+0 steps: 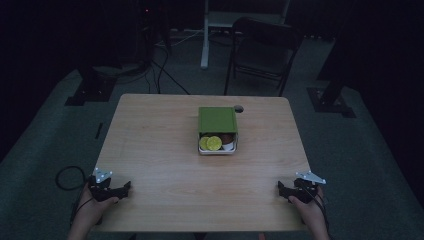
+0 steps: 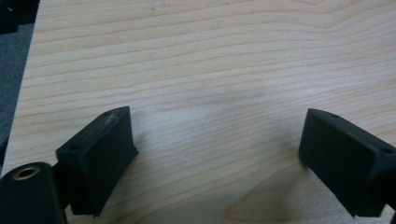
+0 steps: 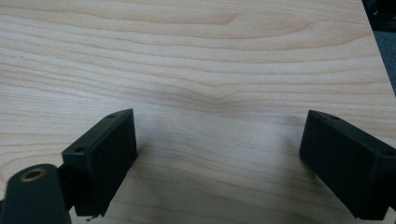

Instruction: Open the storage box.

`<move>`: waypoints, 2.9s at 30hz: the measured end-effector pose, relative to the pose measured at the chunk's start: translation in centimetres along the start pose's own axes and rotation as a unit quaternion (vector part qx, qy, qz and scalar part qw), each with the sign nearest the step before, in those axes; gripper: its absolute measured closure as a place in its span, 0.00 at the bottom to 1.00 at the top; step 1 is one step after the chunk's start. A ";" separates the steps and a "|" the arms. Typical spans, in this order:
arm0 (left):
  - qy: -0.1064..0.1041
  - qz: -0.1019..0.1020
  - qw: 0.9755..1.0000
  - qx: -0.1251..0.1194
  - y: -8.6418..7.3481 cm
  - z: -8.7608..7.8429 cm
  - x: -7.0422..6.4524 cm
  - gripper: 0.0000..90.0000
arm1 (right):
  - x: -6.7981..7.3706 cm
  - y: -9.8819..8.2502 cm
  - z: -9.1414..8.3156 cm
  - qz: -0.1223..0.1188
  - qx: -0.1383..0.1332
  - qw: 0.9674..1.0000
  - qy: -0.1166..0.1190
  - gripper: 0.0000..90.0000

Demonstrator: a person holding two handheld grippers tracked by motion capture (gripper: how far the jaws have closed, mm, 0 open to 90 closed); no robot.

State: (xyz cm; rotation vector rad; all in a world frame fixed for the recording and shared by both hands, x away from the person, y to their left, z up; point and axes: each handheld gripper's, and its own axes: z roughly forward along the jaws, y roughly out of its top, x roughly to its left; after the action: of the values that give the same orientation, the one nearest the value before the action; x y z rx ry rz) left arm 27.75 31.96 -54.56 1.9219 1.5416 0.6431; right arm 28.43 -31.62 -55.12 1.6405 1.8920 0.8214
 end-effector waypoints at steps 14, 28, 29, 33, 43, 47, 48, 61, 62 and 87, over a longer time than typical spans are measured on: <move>-0.002 0.001 1.000 0.000 0.0 0.0 0.0 0.11 | 0.2 0.0 -0.1 -0.019 -0.002 1.000 0.017 0.13; -0.001 0.002 1.000 0.000 -0.1 -0.1 -0.2 0.11 | 2.6 0.1 -0.1 -0.043 -0.006 0.999 0.012 0.13; -0.001 0.002 1.000 0.000 -0.1 -0.1 -0.2 0.11 | 2.9 0.1 -0.1 -0.050 -0.005 0.999 0.013 0.13; -0.002 0.002 1.000 0.000 -0.1 -0.1 -0.2 0.11 | 4.1 0.4 0.0 -0.083 -0.010 0.996 0.010 0.15; -0.002 0.002 1.000 0.000 -0.1 -0.1 -0.2 0.11 | 6.4 1.4 0.3 -0.130 -0.026 0.991 0.008 0.16; -0.002 0.002 1.000 0.000 -0.1 -0.1 -0.2 0.11 | 7.6 1.7 0.5 -0.157 -0.029 0.987 -0.003 0.16; -0.002 0.002 1.000 -0.001 -0.1 -0.1 -0.2 0.11 | 8.0 1.8 0.6 -0.168 -0.033 0.985 -0.006 0.16; -0.001 0.003 1.000 0.000 -0.1 -0.1 -0.2 0.11 | 12.3 2.5 2.0 -0.274 -0.062 0.959 -0.035 0.17; -0.001 0.003 1.000 0.000 -0.1 -0.1 -0.2 0.11 | 12.3 2.5 2.0 -0.274 -0.062 0.959 -0.035 0.17; -0.002 0.003 1.000 -0.001 -0.1 -0.1 -0.2 0.11 | 18.6 3.9 2.7 -0.499 -0.178 0.840 -0.120 0.45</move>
State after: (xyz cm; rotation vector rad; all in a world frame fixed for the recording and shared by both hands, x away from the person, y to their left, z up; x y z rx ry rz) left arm 27.58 31.76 -54.59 1.9262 1.5336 0.6426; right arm 30.29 -12.57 -53.92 0.3573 1.8936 0.4257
